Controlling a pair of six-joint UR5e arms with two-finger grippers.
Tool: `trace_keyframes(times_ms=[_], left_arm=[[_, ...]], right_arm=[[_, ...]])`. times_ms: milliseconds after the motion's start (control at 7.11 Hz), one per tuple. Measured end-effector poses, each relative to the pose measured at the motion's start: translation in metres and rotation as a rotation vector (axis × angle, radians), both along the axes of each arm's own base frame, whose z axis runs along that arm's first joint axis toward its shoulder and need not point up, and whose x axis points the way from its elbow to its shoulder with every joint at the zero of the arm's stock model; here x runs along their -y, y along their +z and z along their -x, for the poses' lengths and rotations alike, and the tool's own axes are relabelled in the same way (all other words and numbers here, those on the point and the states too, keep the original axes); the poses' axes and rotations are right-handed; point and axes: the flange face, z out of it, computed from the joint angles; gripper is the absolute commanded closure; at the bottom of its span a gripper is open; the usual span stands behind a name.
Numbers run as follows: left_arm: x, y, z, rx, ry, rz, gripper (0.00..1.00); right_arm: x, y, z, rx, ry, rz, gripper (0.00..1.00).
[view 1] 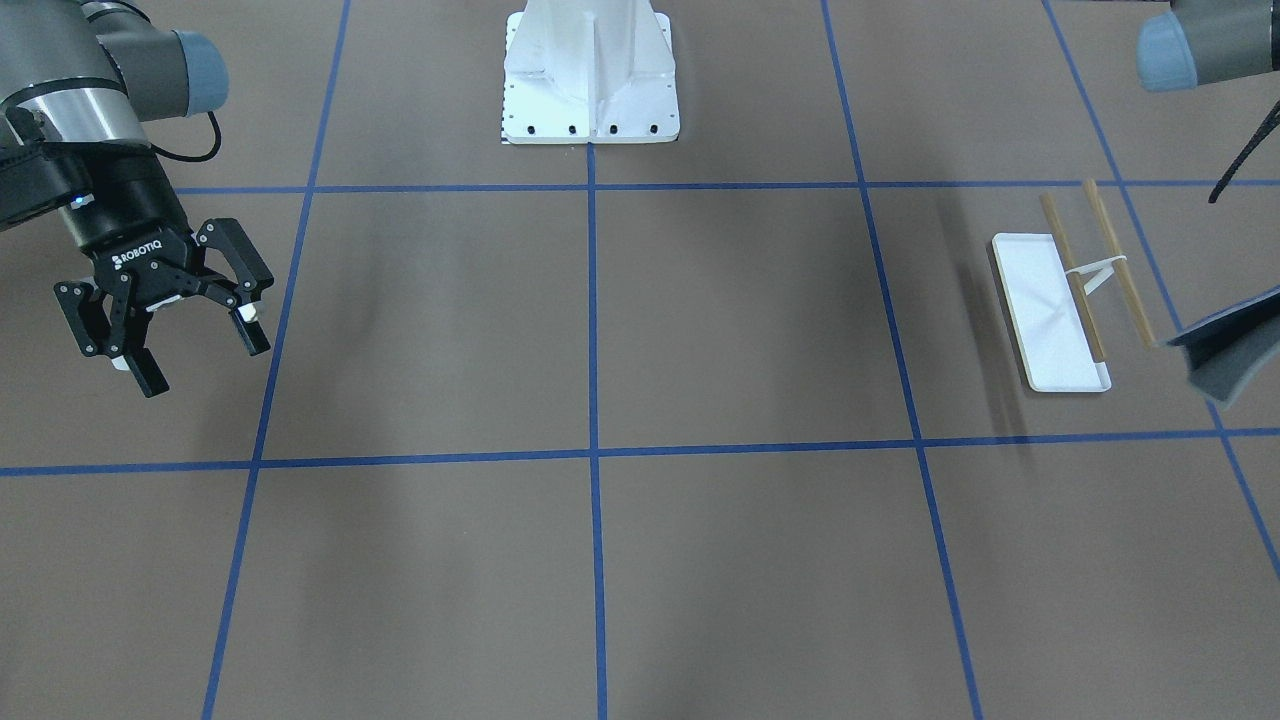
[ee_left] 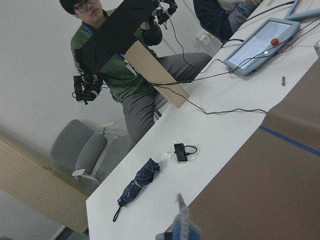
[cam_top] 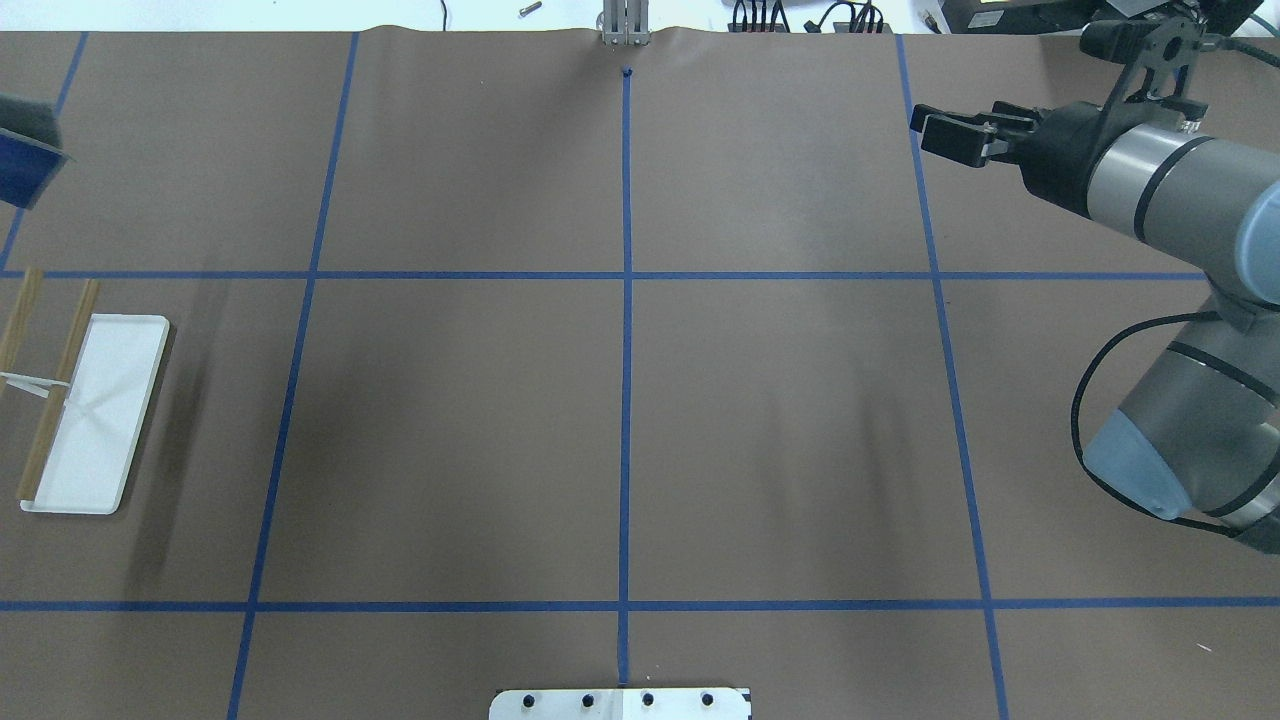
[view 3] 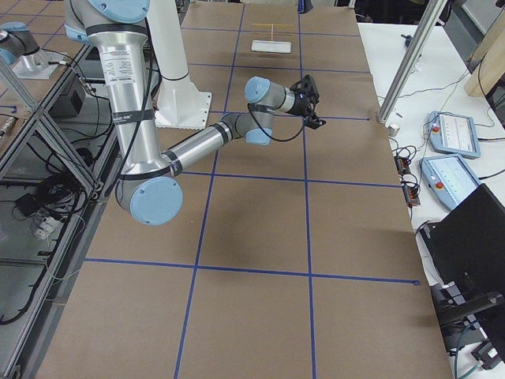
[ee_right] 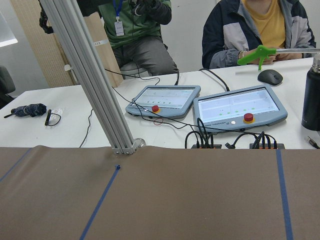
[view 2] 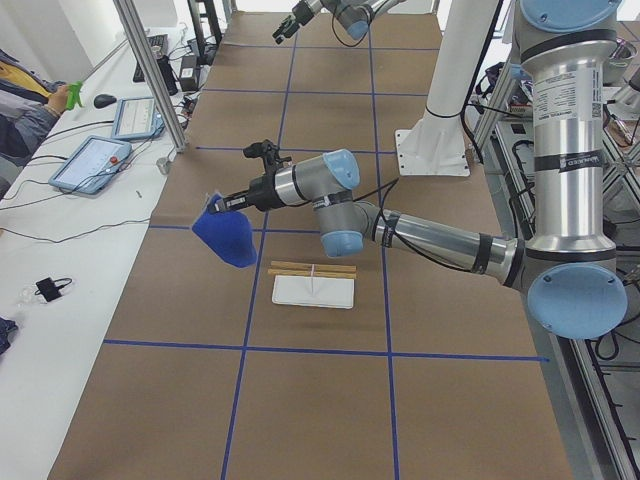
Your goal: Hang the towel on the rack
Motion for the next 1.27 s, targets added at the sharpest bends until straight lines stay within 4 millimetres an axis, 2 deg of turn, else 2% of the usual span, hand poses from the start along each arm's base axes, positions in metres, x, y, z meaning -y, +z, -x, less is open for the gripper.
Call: trace_keyframes(times_ms=[281, 562, 703, 984, 1125, 1266], left_arm=[[0.017, -0.008, -0.012, -0.156, -0.032, 0.02, 1.0], [0.011, -0.01, -0.013, -0.215, -0.031, -0.017, 1.0], [-0.002, -0.002, -0.023, -0.233, 0.003, -0.037, 1.0], [-0.045, 0.024, -0.076, -0.244, 0.142, -0.053, 1.0], [-0.072, 0.043, -0.089, -0.243, 0.202, -0.056, 1.0], [-0.102, 0.064, -0.087, -0.253, 0.26, -0.059, 1.0]], right_arm=[[0.001, -0.002, 0.0, 0.003, 0.001, -0.001, 0.0], [0.001, 0.001, -0.001, 0.0, 0.001, 0.002, 0.0], [0.0, 0.002, -0.002, 0.0, 0.001, 0.003, 0.0], [0.0, 0.002, -0.002, 0.0, 0.0, 0.002, 0.0], [0.0, 0.002, -0.002, 0.001, 0.001, 0.002, 0.0], [0.0, 0.002, -0.002, 0.001, 0.001, 0.001, 0.0]])
